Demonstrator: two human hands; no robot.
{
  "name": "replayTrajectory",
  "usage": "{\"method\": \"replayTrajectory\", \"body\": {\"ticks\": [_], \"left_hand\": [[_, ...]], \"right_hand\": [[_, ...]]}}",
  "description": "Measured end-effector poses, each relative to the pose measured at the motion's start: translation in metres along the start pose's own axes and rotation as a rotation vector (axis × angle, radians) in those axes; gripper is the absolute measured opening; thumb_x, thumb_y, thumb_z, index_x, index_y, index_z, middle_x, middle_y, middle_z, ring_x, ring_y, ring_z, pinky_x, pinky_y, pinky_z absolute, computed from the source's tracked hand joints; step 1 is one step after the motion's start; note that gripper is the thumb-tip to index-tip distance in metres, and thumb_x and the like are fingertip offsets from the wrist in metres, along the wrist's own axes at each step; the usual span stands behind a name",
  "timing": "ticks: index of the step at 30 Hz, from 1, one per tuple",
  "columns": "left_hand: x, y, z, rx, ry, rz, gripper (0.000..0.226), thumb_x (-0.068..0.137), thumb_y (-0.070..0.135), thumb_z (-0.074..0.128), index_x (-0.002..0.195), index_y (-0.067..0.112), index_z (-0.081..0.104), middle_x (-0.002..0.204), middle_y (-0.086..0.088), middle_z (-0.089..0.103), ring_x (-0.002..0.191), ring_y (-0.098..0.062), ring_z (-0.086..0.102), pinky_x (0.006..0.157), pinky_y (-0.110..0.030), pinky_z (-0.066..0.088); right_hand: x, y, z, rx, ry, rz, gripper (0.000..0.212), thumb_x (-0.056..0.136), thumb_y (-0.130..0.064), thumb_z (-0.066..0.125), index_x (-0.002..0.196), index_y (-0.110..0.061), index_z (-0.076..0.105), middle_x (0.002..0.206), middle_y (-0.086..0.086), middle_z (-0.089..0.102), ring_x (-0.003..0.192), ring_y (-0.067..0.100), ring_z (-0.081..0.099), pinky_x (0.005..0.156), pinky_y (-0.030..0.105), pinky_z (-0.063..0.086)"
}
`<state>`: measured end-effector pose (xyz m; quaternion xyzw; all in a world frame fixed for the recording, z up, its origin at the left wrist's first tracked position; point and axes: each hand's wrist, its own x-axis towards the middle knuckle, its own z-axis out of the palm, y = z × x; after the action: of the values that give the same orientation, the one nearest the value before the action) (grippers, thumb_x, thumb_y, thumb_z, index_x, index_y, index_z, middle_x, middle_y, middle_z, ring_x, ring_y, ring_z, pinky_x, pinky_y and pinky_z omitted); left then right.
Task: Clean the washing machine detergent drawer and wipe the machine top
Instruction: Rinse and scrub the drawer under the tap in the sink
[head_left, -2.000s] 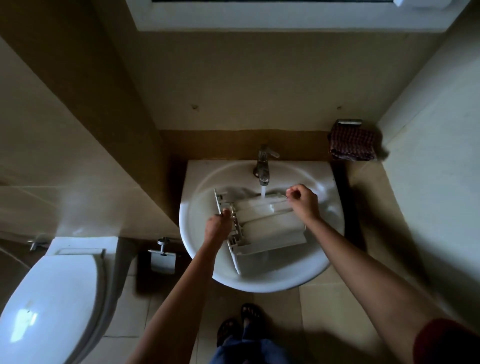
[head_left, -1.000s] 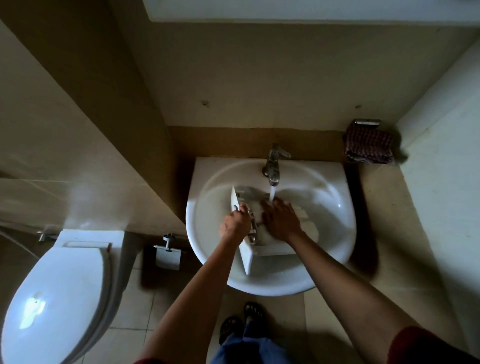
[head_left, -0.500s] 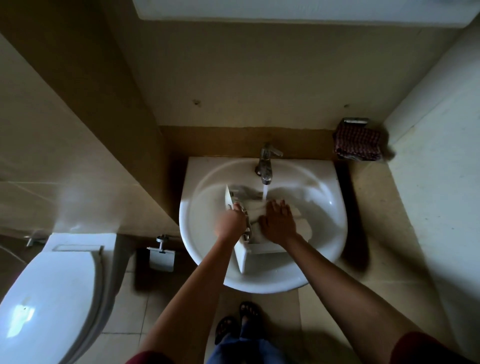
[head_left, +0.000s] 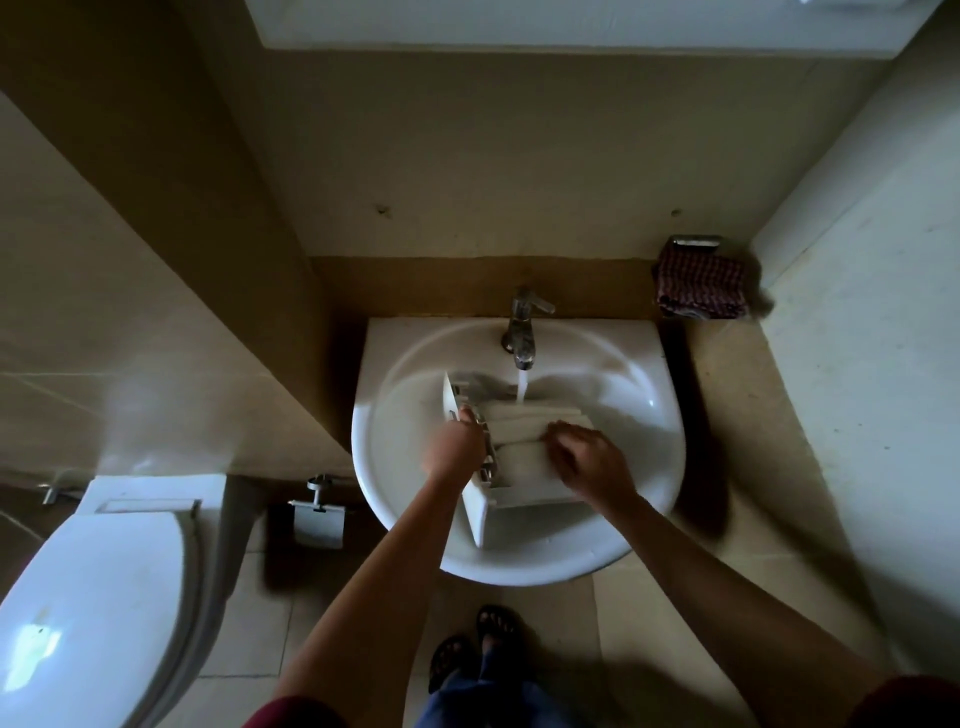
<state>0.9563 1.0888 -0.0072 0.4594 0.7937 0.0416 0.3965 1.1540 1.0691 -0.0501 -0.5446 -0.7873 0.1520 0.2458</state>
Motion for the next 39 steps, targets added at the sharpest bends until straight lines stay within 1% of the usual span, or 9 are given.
{"method": "replayTrajectory", "body": {"ticks": [3, 7, 10, 13, 16, 20, 25, 33, 39], "left_hand": [[-0.003, -0.005, -0.002, 0.048, 0.082, 0.083, 0.048, 0.099, 0.030, 0.036, 0.130, -0.005, 0.047, 0.119, -0.024, 0.058, 0.110, -0.031, 0.059, 0.091, -0.034, 0.047], [-0.009, -0.012, -0.003, 0.359, 0.333, 0.362, 0.053, 0.096, 0.026, 0.037, 0.058, 0.005, 0.068, 0.031, -0.001, 0.046, 0.027, -0.001, 0.045, 0.028, -0.012, 0.030], [-0.010, -0.011, -0.004, 0.511, 0.653, 0.371, 0.089, 0.099, 0.013, -0.001, 0.035, 0.005, 0.060, 0.026, -0.001, 0.040, 0.022, -0.001, 0.040, 0.027, -0.009, 0.022], [-0.008, -0.006, -0.004, 0.645, 0.487, 0.338, 0.043, 0.091, 0.002, 0.035, 0.077, -0.002, 0.076, 0.050, -0.008, 0.061, 0.043, -0.014, 0.062, 0.040, -0.020, 0.048], [-0.015, -0.009, -0.007, 0.469, 0.517, 0.425, 0.012, 0.060, 0.009, 0.070, 0.048, 0.005, 0.070, 0.030, -0.002, 0.045, 0.023, -0.008, 0.045, 0.024, -0.018, 0.034], [-0.012, -0.014, -0.003, 0.611, 0.692, 0.524, 0.053, 0.085, 0.011, 0.029, 0.059, 0.010, 0.075, 0.033, 0.004, 0.043, 0.026, -0.001, 0.042, 0.029, -0.014, 0.032], [-0.015, 0.005, -0.003, 0.685, 0.675, 0.481, 0.036, 0.070, 0.016, 0.042, 0.056, 0.014, 0.075, 0.033, 0.006, 0.043, 0.026, -0.003, 0.040, 0.028, -0.013, 0.029], [-0.019, -0.001, -0.002, 0.712, 0.809, 0.488, 0.043, 0.076, 0.019, 0.037, 0.059, 0.022, 0.076, 0.034, 0.009, 0.043, 0.028, 0.001, 0.040, 0.029, -0.011, 0.030], [-0.026, 0.007, -0.008, 0.691, 0.866, 0.400, 0.042, 0.078, 0.019, 0.041, 0.046, 0.008, 0.066, 0.028, 0.004, 0.042, 0.025, 0.001, 0.042, 0.027, -0.011, 0.032]], "right_hand": [[0.044, -0.026, 0.014, 0.602, 0.089, 0.495, 0.017, 0.094, -0.013, 0.056, 0.087, -0.009, 0.071, 0.083, 0.006, 0.070, 0.078, 0.022, 0.066, 0.072, 0.033, 0.055], [0.101, -0.037, 0.021, 1.741, 0.125, 1.285, 0.024, 0.100, -0.005, 0.038, 0.088, 0.004, 0.057, 0.088, 0.020, 0.061, 0.080, 0.030, 0.060, 0.061, 0.035, 0.058], [0.111, -0.033, 0.021, 1.856, 0.118, 1.313, 0.030, 0.103, -0.010, 0.032, 0.090, 0.005, 0.054, 0.072, 0.020, 0.067, 0.062, 0.025, 0.066, 0.046, 0.027, 0.055], [0.116, -0.032, 0.022, 1.919, 0.083, 1.291, 0.030, 0.103, -0.010, 0.030, 0.091, 0.006, 0.053, 0.064, 0.019, 0.066, 0.052, 0.023, 0.066, 0.042, 0.025, 0.054], [0.123, -0.030, 0.028, 1.943, 0.108, 1.298, 0.027, 0.102, -0.005, 0.028, 0.091, 0.005, 0.051, 0.073, 0.019, 0.062, 0.070, 0.022, 0.058, 0.047, 0.024, 0.054], [0.122, -0.024, 0.032, 1.958, 0.099, 1.321, 0.020, 0.094, 0.001, 0.034, 0.091, 0.003, 0.054, 0.080, 0.015, 0.060, 0.075, 0.019, 0.057, 0.056, 0.023, 0.053], [0.097, -0.034, 0.023, 1.620, -0.261, 1.135, 0.029, 0.099, -0.008, 0.039, 0.084, -0.003, 0.062, 0.073, 0.012, 0.069, 0.063, 0.018, 0.068, 0.062, 0.027, 0.058], [-0.025, -0.027, 0.029, -0.173, -0.253, -0.283, 0.061, 0.088, -0.029, 0.063, 0.142, -0.010, 0.043, 0.145, 0.010, 0.046, 0.134, 0.027, 0.044, 0.111, 0.042, 0.036], [-0.031, -0.015, 0.012, -0.214, -0.103, 0.058, 0.051, 0.097, -0.035, 0.034, 0.138, -0.010, 0.049, 0.143, 0.012, 0.047, 0.133, 0.028, 0.045, 0.109, 0.045, 0.038]]}}
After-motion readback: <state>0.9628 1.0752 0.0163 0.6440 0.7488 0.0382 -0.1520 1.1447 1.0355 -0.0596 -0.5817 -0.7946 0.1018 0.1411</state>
